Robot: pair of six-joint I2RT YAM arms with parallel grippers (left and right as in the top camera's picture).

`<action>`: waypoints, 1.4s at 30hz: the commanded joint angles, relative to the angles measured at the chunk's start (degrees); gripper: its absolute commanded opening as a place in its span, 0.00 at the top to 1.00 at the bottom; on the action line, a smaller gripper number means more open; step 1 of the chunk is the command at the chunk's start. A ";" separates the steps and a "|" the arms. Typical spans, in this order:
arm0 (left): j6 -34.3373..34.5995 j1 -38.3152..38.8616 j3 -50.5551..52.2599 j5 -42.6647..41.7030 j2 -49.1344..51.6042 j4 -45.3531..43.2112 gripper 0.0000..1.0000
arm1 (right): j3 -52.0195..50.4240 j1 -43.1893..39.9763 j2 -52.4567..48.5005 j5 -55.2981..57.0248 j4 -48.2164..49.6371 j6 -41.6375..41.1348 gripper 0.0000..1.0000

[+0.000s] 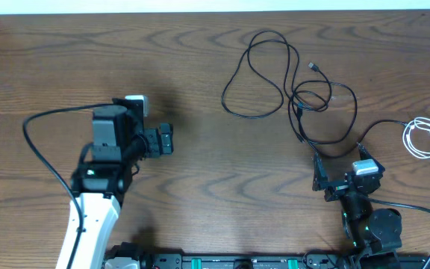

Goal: Untangle cables

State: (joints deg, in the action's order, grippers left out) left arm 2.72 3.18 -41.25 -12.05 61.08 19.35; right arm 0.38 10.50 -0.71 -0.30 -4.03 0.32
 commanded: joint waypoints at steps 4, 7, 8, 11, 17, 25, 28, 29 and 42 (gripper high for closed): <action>-0.96 0.13 13.62 -2.49 -0.13 -20.48 0.02 | -0.07 -0.11 0.39 -0.31 -0.28 0.61 0.01; -0.98 0.13 19.58 -2.45 -0.11 -26.62 0.02 | -0.07 -0.11 0.37 -0.28 -0.28 0.61 0.01; -0.98 0.13 21.03 -2.43 -0.11 -27.71 0.02 | -0.07 -0.11 0.39 -0.31 -0.28 0.61 0.01; -0.98 0.13 27.06 -2.43 -0.13 -32.79 0.02 | -0.07 -0.11 0.37 -0.31 -0.28 0.61 0.01; -0.98 0.11 38.40 -2.38 -0.90 -42.10 0.02 | -0.07 -0.11 0.37 -0.31 -0.28 0.61 0.01; -1.01 0.13 41.05 -2.01 -9.14 -38.93 0.02 | -0.07 -0.11 0.37 -0.31 -0.28 0.61 0.01; -1.01 0.13 41.05 -1.77 -17.81 -30.58 0.02 | -0.07 -0.11 0.37 -0.31 -0.28 0.61 0.01; -1.01 0.13 41.05 -1.77 -20.79 -27.54 0.02 | -0.07 -0.11 0.37 -0.28 -0.28 0.61 0.01; -1.01 0.13 41.03 -0.94 -55.74 -16.31 0.02 | -0.07 -0.11 0.37 -0.31 -0.28 0.59 0.01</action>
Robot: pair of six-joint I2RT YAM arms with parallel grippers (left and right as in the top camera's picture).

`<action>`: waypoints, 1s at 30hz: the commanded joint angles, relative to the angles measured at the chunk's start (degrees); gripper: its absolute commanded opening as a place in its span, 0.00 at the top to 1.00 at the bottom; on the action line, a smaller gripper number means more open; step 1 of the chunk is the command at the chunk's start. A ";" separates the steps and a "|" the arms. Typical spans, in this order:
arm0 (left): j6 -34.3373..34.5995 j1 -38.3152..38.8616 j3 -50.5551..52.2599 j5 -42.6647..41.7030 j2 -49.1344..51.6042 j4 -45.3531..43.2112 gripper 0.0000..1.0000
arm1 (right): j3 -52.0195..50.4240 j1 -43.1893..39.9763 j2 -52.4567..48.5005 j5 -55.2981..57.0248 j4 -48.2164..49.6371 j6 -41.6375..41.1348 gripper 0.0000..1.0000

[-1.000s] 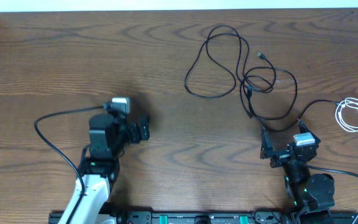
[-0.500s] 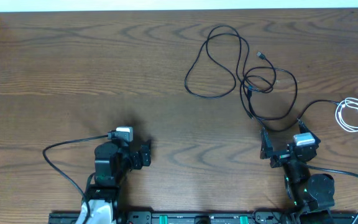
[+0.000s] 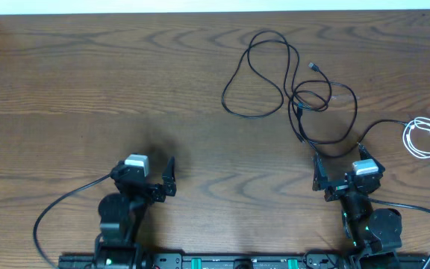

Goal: Untangle cables

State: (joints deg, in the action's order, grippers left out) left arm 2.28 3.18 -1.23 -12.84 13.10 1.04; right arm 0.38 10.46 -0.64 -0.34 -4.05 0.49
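Observation:
A long black cable (image 3: 263,75) lies in tangled loops at the upper middle of the table. Its lower loops (image 3: 327,112) cross each other further right, and one strand runs down to the near right. A small white cable (image 3: 425,138) lies coiled at the right edge. My left gripper (image 3: 169,178) sits near the front left with its fingers apart and nothing between them, far from the cables. My right gripper (image 3: 318,173) rests at the front right, just below the black cable's lowest loop. Its finger gap does not show.
The brown wooden table (image 3: 88,75) fills the view. The left arm's own black lead (image 3: 58,205) curves along the front left. The arm bases and a mounting rail (image 3: 237,261) line the front edge.
My left arm has drawn back from the middle left of the table to the front edge, its gripper now lower and nearer the base. The right arm and both cables have not moved.

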 commanded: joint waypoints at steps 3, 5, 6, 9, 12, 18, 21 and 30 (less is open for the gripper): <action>-0.81 0.11 1.01 -0.02 -13.18 1.70 0.02 | -0.07 -0.07 0.31 -0.26 -0.26 0.44 0.01; -1.70 0.07 1.01 0.13 -12.74 2.14 0.02 | -0.07 -0.07 0.31 -0.26 -0.26 0.44 0.01; -1.86 0.00 1.01 0.22 -12.96 2.21 0.02 | -0.07 -0.07 0.31 -0.26 -0.26 0.44 0.01; -2.27 0.00 1.01 0.46 -13.03 2.16 0.02 | -0.07 -0.07 0.31 -0.26 -0.26 0.44 0.01; -2.27 0.02 1.01 0.44 -13.03 1.95 0.02 | -0.07 -0.07 0.31 -0.26 -0.26 0.44 0.01; -2.27 0.02 1.01 0.44 -13.03 1.95 0.02 | -0.07 -0.07 0.31 -0.26 -0.26 0.44 0.01; -2.27 0.02 1.01 0.44 -13.03 1.95 0.02 | -0.07 -0.07 0.31 -0.26 -0.26 0.42 0.01; -2.27 0.17 1.01 0.44 -12.83 1.95 0.02 | -0.07 -0.07 0.31 -0.26 -0.26 0.44 0.01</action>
